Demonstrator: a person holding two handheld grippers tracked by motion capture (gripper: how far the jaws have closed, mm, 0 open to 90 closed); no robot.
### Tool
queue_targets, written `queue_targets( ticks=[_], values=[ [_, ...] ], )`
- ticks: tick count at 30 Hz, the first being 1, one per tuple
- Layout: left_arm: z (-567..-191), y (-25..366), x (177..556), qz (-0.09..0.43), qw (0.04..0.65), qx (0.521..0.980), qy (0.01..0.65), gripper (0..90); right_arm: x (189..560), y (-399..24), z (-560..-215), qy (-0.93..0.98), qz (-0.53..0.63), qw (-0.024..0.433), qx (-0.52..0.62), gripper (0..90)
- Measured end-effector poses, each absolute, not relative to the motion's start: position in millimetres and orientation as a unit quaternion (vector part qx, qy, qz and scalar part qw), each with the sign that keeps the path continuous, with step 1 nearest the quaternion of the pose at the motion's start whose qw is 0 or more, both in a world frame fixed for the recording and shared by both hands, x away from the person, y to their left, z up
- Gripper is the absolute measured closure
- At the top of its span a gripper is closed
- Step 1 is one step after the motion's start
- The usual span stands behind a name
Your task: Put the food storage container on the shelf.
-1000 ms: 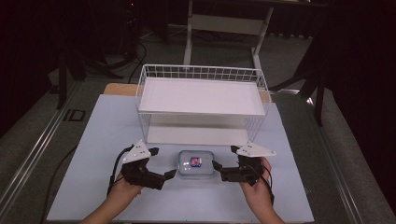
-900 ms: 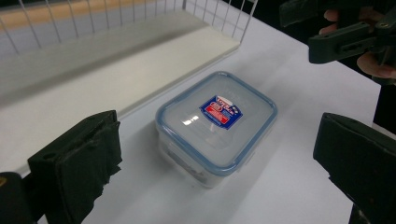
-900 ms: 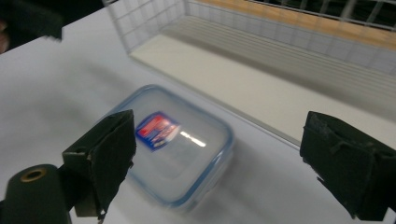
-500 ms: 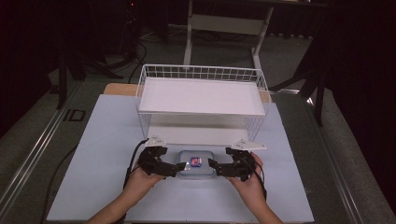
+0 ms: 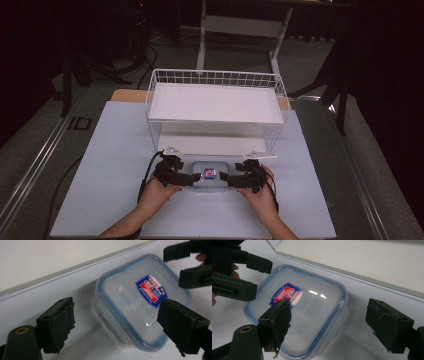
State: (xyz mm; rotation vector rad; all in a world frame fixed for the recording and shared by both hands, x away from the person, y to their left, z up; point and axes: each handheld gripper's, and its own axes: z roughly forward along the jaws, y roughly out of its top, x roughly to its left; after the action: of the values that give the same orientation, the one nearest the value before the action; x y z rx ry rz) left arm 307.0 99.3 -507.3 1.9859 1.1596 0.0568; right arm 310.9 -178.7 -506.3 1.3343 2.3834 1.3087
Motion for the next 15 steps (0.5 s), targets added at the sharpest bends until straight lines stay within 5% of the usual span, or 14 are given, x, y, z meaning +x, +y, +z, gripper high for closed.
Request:
queue_targets(
  ticks=[15],
  values=[
    [-517.2, 91.0, 309.0, -0.047, 0.409, 0.786, 0.462, 20.7, 311.3, -171.6, -512.9, 0.793, 0.422, 0.02, 0.439, 20.7]
  ],
)
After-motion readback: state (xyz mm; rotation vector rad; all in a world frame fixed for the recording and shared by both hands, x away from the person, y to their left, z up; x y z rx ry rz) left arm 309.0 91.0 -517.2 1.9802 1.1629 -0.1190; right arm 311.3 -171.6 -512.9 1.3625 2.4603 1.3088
